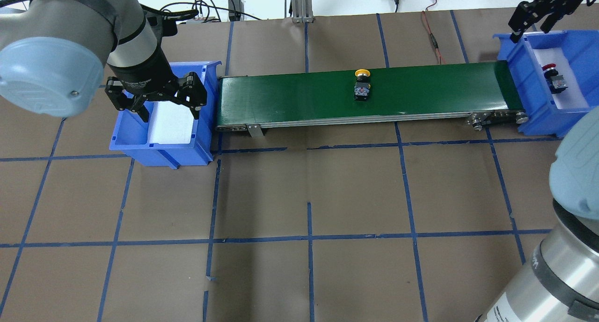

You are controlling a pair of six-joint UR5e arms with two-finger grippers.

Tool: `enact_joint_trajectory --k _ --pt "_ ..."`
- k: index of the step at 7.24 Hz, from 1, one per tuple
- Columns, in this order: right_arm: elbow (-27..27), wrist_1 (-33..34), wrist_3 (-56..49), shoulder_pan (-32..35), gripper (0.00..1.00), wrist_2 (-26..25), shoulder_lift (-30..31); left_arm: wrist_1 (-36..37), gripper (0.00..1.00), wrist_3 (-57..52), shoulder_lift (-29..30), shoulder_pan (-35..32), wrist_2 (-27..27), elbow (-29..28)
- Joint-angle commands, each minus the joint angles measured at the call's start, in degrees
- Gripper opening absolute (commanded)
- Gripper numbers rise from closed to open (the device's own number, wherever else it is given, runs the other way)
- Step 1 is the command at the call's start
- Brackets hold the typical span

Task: Transport two buttons from left to right
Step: 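Move the right gripper back to the yellow button and grasp it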

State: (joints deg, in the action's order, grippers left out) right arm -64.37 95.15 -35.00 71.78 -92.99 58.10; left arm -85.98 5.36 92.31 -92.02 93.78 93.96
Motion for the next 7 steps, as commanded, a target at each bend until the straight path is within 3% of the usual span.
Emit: enact_joint_trajectory --k 1,3,7 --pt "-4.6 -0.93 8.93 7.29 0.82 0.44 0.61 0.02 1.0 0.0 -0.02 0.0 0.0 0.0" --pt "-6.29 -0.4 20.96 15.46 0.86 0.44 0.96 0.02 1.0 0.0 -0.02 0.0 0.0 0.0" --pt "-11.29 7.75 33.82 21.99 0.86 0.44 0.79 -0.06 1.0 0.0 -0.02 0.0 0.0 0.09"
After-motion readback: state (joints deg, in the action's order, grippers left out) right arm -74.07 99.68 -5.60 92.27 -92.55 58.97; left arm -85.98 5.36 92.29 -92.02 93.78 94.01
